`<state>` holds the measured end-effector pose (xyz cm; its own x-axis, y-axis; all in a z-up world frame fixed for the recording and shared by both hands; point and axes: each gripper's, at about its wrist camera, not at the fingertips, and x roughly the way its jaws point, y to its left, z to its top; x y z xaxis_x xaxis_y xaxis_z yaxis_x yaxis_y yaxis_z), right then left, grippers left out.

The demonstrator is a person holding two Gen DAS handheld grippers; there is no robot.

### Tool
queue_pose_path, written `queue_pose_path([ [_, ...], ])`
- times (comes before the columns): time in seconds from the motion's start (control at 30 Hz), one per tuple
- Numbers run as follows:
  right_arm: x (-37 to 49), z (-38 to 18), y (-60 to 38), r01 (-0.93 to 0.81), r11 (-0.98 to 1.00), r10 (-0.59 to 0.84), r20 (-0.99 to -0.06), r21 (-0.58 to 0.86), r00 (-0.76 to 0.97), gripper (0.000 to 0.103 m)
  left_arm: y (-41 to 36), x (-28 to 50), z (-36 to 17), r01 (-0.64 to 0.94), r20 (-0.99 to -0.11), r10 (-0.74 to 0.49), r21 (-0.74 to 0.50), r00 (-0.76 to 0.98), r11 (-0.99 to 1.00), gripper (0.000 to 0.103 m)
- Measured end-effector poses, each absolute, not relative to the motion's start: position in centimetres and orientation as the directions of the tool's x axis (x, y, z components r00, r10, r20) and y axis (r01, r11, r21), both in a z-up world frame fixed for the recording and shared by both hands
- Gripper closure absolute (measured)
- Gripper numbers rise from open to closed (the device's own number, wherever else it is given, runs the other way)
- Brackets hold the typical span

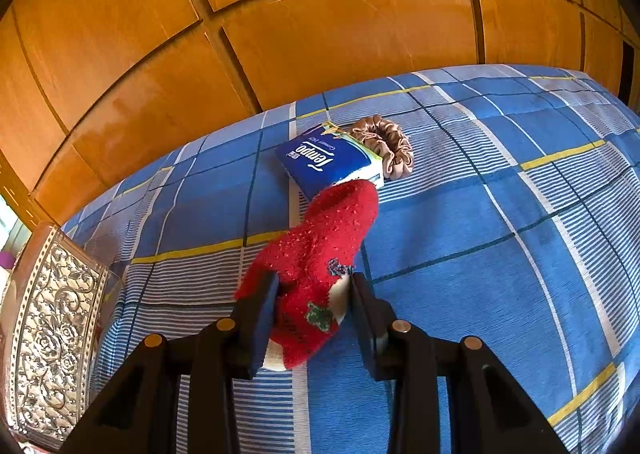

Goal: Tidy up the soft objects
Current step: 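Carry the glove toward the gold tray with the left tool while the right tool holds the red sock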

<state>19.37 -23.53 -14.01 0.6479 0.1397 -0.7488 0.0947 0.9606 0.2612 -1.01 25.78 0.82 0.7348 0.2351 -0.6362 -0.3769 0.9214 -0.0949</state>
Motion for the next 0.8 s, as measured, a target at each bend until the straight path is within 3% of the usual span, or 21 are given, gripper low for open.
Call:
queue_pose_path([
  [0.5, 19.5, -13.9, -23.4, 0.093, 0.965, 0.129, -0.75, 0.246, 0.649, 0.069, 33.3, -6.0, -6.6, -0.551, -0.792, 0.184, -0.218, 0.583, 0.806, 0.06],
  [0.8, 19.3, -13.9, -23.6, 0.095, 0.961, 0.138, -0.745, 0.261, 0.653, 0.069, 34.4, -3.5, -6.8, -0.573, -0.793, 0.152, -0.279, 0.59, 0.77, 0.06],
])
